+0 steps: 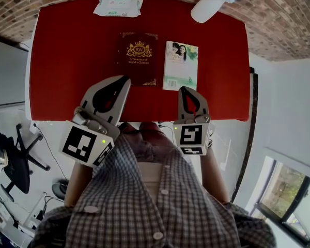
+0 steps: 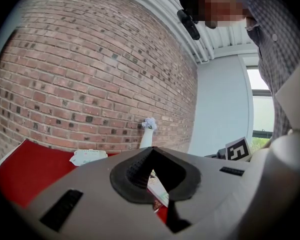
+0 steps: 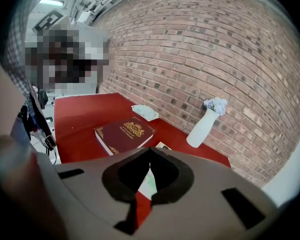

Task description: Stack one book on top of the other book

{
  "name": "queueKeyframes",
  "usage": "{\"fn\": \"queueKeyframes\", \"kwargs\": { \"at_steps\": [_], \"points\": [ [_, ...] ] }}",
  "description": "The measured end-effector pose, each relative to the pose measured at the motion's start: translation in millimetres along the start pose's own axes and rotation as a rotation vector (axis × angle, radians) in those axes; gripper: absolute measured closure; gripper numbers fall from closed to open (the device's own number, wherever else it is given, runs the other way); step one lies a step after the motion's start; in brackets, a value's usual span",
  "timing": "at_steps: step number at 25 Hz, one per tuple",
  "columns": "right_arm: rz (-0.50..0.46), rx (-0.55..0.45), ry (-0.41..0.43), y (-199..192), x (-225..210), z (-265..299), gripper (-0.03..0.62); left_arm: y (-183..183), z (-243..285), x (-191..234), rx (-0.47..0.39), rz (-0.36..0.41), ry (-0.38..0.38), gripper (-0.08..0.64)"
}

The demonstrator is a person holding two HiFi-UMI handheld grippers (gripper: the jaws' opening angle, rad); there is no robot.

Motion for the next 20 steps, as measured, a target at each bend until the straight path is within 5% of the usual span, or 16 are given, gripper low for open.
{"fn": "queueKeyframes", "kwargs": {
  "at_steps": [4, 6, 20],
  "points": [
    [0.000, 0.034, 0.075, -16, 8, 17, 0.587, -5, 7, 0, 0.013, -0.013, 0.020, 0.560],
    [-0.011, 0.059, 0.121, -25, 14, 25, 0.502, -7, 11, 1, 0.022, -0.020, 0.032, 0.560],
    [-0.207, 0.140, 0.290, -61, 44, 78, 0.402, -22, 28, 1, 0.062, -0.053, 0.114, 0.560]
  ]
}}
Point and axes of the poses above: the fingertips, and each gripper's own axes: z forward along the fingers, x to its left, y out of its top, the point moved 6 cm from there along -z, backward along the fingers, and after that the axes turned 10 degrees about -z, right-handed, at the moved point
